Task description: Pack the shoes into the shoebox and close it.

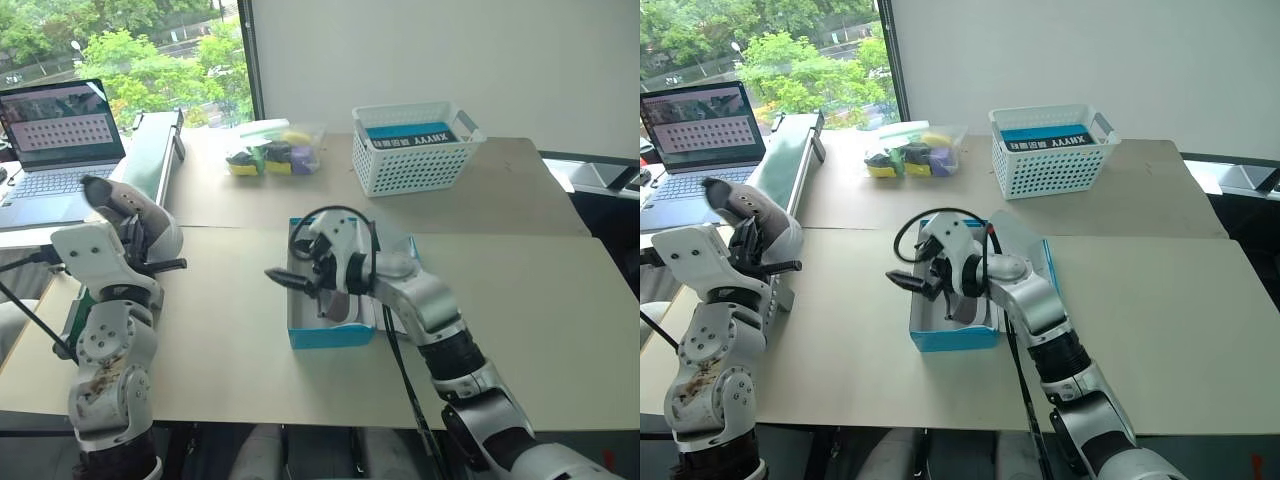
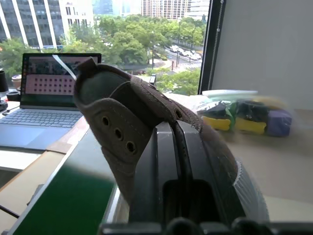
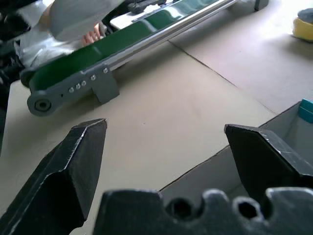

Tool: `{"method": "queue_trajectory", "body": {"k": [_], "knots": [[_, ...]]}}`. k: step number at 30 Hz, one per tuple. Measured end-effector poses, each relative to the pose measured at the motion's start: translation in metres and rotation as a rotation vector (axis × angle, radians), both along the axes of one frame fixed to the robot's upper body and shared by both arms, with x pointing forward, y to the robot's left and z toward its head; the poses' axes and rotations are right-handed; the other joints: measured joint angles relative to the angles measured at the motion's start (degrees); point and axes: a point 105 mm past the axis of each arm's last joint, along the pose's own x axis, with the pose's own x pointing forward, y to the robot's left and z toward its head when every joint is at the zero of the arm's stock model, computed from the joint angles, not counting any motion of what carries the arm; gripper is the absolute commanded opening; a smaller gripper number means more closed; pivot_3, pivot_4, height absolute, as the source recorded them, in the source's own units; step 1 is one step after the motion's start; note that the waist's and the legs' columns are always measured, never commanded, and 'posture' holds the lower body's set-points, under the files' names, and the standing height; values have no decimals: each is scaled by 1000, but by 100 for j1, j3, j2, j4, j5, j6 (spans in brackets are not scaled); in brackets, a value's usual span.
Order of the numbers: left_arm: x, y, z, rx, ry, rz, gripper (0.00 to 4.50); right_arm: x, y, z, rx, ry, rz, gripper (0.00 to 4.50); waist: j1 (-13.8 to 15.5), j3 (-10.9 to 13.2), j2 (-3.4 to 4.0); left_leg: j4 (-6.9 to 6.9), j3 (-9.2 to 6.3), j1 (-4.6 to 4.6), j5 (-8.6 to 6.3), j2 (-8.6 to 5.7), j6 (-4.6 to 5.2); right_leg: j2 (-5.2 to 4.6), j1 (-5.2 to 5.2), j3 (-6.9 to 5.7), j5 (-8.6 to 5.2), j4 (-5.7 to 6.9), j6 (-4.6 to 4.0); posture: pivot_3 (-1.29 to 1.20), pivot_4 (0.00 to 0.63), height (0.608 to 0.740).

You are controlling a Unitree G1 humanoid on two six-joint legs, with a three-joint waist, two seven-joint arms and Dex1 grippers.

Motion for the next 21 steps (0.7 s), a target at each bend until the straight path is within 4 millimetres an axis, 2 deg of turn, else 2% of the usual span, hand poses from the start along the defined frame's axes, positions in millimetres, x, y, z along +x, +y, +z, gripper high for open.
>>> {"method": "queue_trajectory", "body": {"k": [2,3,4,7,10,12,15,21], "knots": [[1,-20,1,-20,5,-115,19,8,-4,9,88,147,-10,4500,7,0,0,0,0,-1,0,0,0,0,1,0,0,-2,0,0,150,733],[2,-39,2,-42,15,-225,19,14,-6,13,161,304,10,4500,8,0,1,0,0,-3,0,-1,0,0,1,0,0,-2,0,0,150,733],[1,-49,2,-47,16,-277,19,16,-8,16,182,351,13,4500,20,0,1,0,-1,-5,0,-1,1,0,1,-1,0,-3,-1,0,150,733],[-2,-76,4,-45,43,-436,19,21,-17,16,238,591,50,4500,26,2,4,-1,0,-6,0,-2,1,1,-1,-2,0,-4,-1,0,150,733],[-5,-89,5,-39,56,-511,19,22,-24,15,275,762,78,4500,5,3,4,-1,5,-9,0,-1,2,1,-3,2,0,-5,-1,0,150,733],[-5,-96,3,-32,74,-552,19,21,-23,23,329,853,127,4500,-40,3,6,-1,7,-8,0,1,2,5,-3,5,0,-3,-1,0,150,733],[-6,-101,3,-18,81,-582,19,21,-16,37,362,887,175,4500,-105,3,6,-1,8,-9,0,3,3,7,-3,5,0,-3,-1,0,150,733],[-4,-106,10,2,60,-605,19,17,-7,36,370,912,206,4500,-114,4,6,1,8,-13,0,2,3,7,-3,5,0,-4,0,0,150,733]]}}
